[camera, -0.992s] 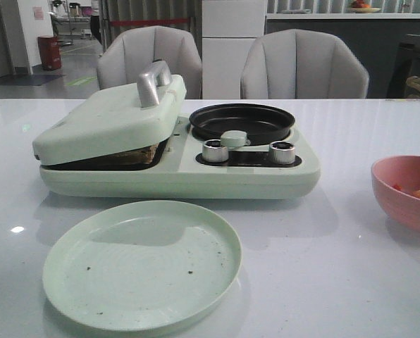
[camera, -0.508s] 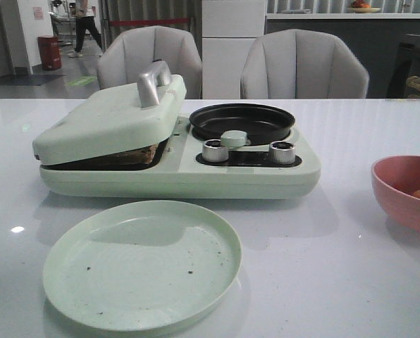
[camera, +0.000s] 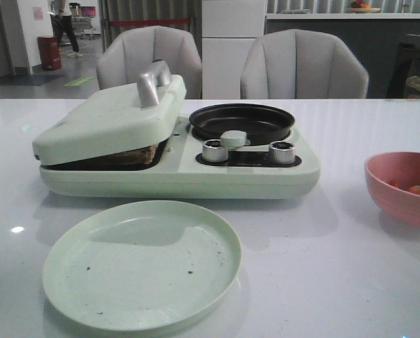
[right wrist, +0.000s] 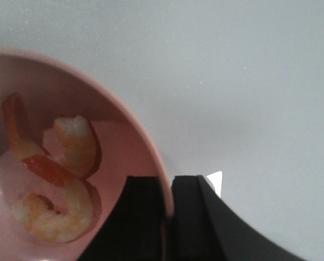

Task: Make breakfast with bread and shrimp
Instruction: 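Move the right gripper to the pink bowl and grasp its rim, then lift the pink bowl and carry it above the black frying pan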

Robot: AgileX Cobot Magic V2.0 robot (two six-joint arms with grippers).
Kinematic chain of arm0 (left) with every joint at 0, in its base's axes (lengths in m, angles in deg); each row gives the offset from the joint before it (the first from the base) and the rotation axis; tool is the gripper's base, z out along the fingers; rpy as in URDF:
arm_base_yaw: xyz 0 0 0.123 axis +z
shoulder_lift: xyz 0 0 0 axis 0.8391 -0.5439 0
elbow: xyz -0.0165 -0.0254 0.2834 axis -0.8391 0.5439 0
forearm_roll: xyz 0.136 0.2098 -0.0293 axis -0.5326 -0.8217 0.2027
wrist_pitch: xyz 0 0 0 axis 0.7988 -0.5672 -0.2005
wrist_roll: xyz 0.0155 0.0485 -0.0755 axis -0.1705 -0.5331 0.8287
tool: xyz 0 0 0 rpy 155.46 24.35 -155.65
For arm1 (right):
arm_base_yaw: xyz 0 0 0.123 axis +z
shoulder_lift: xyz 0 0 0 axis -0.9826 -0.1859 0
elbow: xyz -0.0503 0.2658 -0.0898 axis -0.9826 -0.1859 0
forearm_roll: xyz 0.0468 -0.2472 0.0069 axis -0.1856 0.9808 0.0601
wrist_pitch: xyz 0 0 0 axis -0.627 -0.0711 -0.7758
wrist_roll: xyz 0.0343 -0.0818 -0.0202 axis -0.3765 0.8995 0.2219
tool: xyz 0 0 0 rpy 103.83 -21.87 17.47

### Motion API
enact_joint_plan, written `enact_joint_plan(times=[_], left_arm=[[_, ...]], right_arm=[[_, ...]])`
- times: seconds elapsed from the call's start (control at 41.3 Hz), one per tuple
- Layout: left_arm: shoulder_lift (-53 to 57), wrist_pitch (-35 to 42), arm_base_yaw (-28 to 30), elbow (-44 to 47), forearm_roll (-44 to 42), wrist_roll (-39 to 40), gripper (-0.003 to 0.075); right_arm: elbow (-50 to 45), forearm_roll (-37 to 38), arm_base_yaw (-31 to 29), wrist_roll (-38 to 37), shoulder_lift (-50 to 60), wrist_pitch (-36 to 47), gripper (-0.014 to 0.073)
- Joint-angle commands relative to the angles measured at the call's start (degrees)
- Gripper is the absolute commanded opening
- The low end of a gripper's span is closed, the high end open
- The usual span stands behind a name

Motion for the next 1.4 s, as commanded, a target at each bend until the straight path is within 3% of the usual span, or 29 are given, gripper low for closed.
enact_joint_plan(times=[0.0,0.242,0.46,0.678,0.799,1.065,1.259,1.38], left_arm=[[0.8,3.7,-0.5,-1.6,1.5,0.2,0.0099],[0.8,3.7,-0.5,-1.6,1.5,0.2,0.0099],[0.8,3.7,-0.5,-1.6,1.5,0.2,0.0099],[0.8,3.8,-0.5,-1.6,1.5,0.2,0.0099],[0.8,3.8,-0.5,-1.6,1.5,0.2,0.0099],[0.8,3.8,-0.5,-1.6,1.5,0.2,0.0099],[0.8,3.8,-0.5,-1.6,1.5,0.2,0.0099],[0.8,3.8,-0.5,-1.6,1.5,0.2,0.0099]], right_arm=[[1.5,0.7,-0.3,0.1,2.6,1.0,0.0072],[2.6,0.7,-0.3,0.1,3.9,0.3,0.0046],[11.5,1.2,1.0,0.1,7.9,-2.5,0.0050],[24.4,10.8,8.9,-0.1,8.8,-4.6,0.0050],[29.9,23.0,15.8,-5.8,8.5,-3.2,0.0050],[34.3,62.3,30.6,-29.4,5.2,-2.3,0.0050],[34.3,85.7,36.0,-46.3,1.5,-4.3,0.0050],[34.3,95.1,37.5,-52.7,-0.7,-6.0,0.0050]])
